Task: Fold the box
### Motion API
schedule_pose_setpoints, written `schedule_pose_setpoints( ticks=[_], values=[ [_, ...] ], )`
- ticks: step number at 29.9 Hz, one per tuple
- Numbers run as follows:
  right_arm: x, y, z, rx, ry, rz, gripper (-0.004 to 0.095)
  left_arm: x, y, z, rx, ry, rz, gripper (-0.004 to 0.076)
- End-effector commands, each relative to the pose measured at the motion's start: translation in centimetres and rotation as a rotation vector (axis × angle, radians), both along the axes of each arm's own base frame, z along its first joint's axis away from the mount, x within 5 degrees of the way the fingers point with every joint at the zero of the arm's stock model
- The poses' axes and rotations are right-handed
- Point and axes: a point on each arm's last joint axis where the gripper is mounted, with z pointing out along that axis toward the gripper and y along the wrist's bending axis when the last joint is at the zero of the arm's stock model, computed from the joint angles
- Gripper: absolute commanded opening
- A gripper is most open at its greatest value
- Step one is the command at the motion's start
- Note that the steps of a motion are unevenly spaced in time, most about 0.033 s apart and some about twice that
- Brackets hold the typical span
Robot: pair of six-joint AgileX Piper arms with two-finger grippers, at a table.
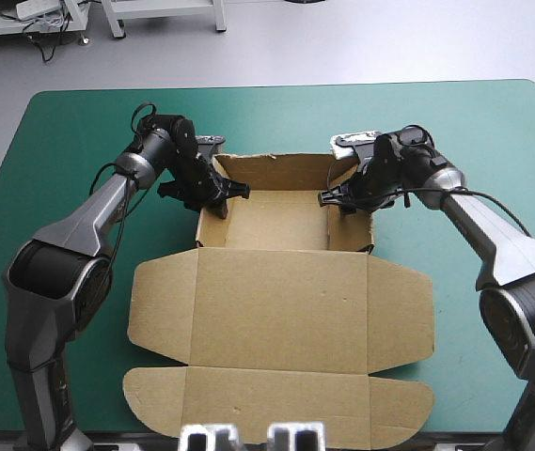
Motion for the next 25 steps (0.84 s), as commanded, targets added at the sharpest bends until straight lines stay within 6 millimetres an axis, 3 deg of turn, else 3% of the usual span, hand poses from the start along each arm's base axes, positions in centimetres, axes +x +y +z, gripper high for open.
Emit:
schedule_pose_setpoints(
  ticks=[1,7,18,25],
  values=[
    [-0.2,0.0,2.9,0.044,-0.099,-0.009,0.0500,-1.3,-0.3,3.1,-0.048,-0.003,-0.018,0.0330],
    [0.2,0.1,4.9,0.068,-0.153,-0.009,0.0508,-1.1,-0.3,3.8,-0.054,-0.029,-0.017,0.0368],
    [0.3,-0.7,10.3,-0.015,-0.249,0.001,0.0509,-0.4,0.5,8.7,-0.038,-0.210,-0.012,0.0368],
    [0.1,-0.7,10.8,-0.007,-0.244,0.001,0.0509,-0.6,1.2,9.4,-0.036,-0.228,0.003,0.0368]
  ],
)
